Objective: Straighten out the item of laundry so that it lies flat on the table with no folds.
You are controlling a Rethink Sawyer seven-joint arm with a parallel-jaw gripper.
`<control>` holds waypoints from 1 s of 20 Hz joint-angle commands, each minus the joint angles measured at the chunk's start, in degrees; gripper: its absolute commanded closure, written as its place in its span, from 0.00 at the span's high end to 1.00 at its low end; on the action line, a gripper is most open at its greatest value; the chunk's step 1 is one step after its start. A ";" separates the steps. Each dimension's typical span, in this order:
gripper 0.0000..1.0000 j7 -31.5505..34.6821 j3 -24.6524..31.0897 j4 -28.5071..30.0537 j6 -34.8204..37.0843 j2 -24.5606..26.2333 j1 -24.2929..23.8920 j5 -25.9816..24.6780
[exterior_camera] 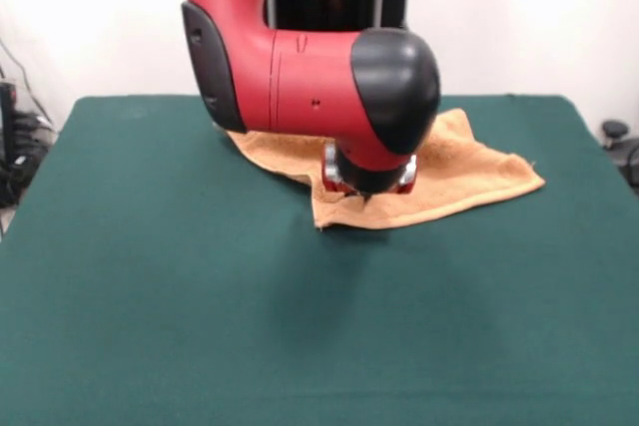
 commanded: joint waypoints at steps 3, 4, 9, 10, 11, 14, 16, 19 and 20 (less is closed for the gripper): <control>0.00 -2.49 11.02 -17.54 -40.18 15.53 0.91 -8.99; 0.00 -3.11 11.63 -17.84 -40.55 15.57 0.61 -9.38; 0.00 -0.30 11.46 -16.59 -40.70 13.24 0.75 -12.52; 0.00 0.32 10.80 -16.94 -37.72 12.95 1.26 -12.51; 0.00 0.65 10.54 -16.85 -36.21 12.95 1.26 -12.60; 0.00 4.31 8.32 -17.15 -25.38 12.67 2.28 -10.46; 0.00 5.73 7.05 -18.27 -14.61 13.11 2.95 -8.40; 0.00 6.77 6.38 -20.06 -3.58 14.22 3.39 -6.30; 0.00 6.63 6.40 -20.80 -1.38 14.59 3.49 -6.16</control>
